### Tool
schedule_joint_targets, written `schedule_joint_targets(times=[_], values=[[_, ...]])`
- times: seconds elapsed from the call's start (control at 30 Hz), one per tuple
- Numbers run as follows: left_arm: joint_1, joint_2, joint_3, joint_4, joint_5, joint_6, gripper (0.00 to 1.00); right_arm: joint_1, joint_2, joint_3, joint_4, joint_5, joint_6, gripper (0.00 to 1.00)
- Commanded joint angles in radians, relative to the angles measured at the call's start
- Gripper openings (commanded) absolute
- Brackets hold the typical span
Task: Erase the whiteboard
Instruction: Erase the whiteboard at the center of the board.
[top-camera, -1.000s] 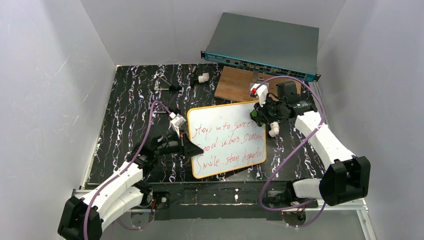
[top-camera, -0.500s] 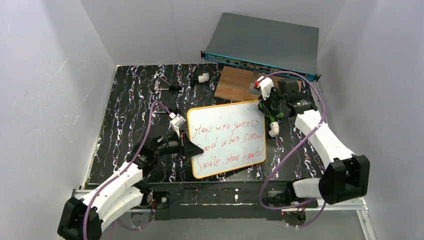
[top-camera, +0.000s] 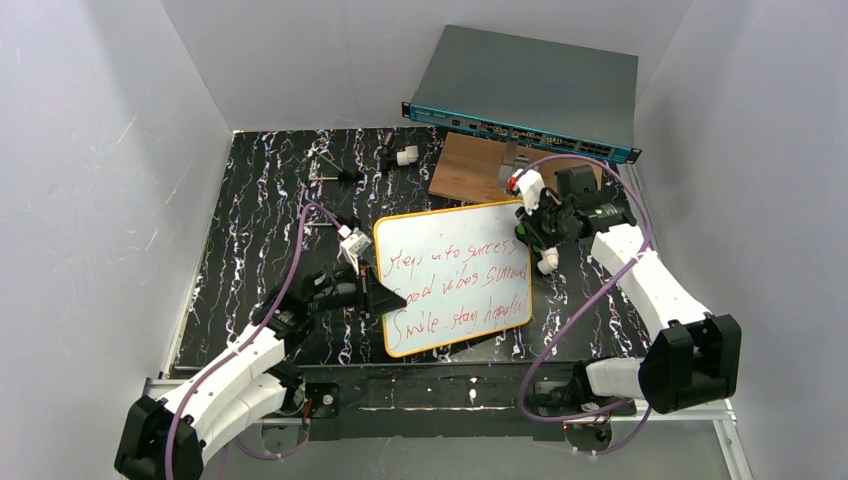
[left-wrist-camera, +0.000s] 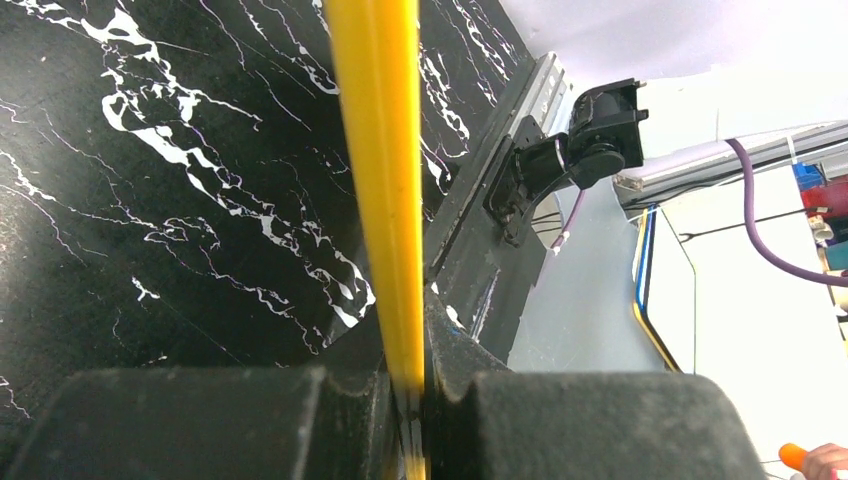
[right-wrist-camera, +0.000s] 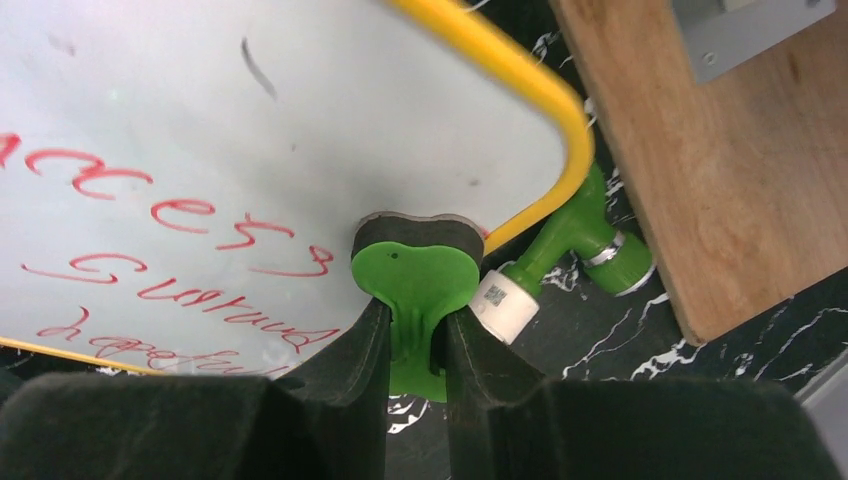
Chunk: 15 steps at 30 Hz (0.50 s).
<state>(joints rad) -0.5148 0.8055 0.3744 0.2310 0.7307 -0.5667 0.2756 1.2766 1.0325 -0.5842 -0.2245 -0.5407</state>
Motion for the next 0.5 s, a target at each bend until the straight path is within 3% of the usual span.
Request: schedule_joint_targets(times=[0.0,0.2,0.47], values=[[-0.031,-0.030,0.026,0.077,0.118,0.114,0.00,0.007,0.047,0.155,0.048,0.032,0.075,0.01],[-0.031,-0.037,0.026,0.072,0.115,0.117,0.00,0.004,0.087,0.196,0.060,0.103,0.096,0.01],[-0.031,-0.037,0.027,0.072,0.115,0.120,0.00,0.005,-0.015,-0.015,-0.007,0.020,-0.046,0.01]])
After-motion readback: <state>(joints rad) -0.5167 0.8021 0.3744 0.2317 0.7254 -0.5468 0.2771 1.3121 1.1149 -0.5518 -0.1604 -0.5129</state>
